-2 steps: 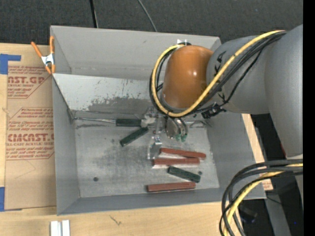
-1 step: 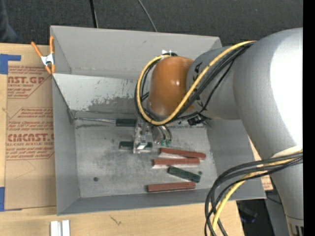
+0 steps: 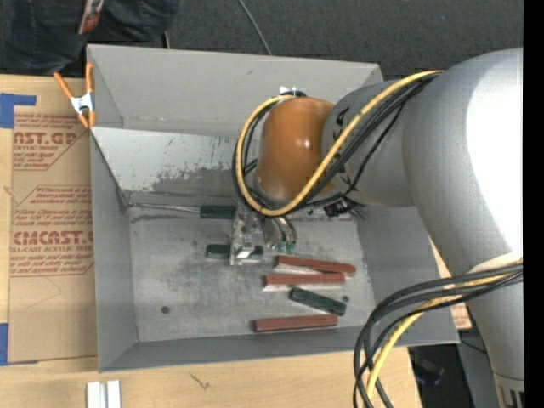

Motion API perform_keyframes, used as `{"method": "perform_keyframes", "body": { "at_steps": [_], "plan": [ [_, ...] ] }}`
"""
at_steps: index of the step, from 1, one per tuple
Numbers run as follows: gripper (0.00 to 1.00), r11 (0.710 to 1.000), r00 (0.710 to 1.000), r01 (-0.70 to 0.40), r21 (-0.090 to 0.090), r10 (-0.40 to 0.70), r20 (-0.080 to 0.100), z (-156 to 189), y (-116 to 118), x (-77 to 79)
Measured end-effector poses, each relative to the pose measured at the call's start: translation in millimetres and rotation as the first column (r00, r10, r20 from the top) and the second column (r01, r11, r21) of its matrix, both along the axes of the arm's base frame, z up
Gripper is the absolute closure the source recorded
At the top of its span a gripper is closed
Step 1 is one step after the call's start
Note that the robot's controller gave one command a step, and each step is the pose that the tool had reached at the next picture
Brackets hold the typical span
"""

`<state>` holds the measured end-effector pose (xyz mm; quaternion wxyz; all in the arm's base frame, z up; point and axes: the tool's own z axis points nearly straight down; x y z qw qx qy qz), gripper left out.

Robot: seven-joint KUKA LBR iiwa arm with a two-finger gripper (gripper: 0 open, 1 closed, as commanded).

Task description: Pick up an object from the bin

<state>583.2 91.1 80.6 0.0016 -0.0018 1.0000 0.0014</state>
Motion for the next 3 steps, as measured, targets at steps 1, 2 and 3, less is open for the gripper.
{"method": "perform_keyframes", "body": {
  "at_steps": [1,2,3],
  "plan": [
    [1.00,1.000,1.000,0.012,0.000,-0.012,0.008,177.5,-2.2,8.8],
    [0.00,1.000,1.000,0.012,-0.001,-0.012,0.003,174.4,-2.4,7.9],
    [1.00,1.000,1.000,0.013,-0.001,-0.013,0.000,173.0,-2.9,7.2]
  ]
}}
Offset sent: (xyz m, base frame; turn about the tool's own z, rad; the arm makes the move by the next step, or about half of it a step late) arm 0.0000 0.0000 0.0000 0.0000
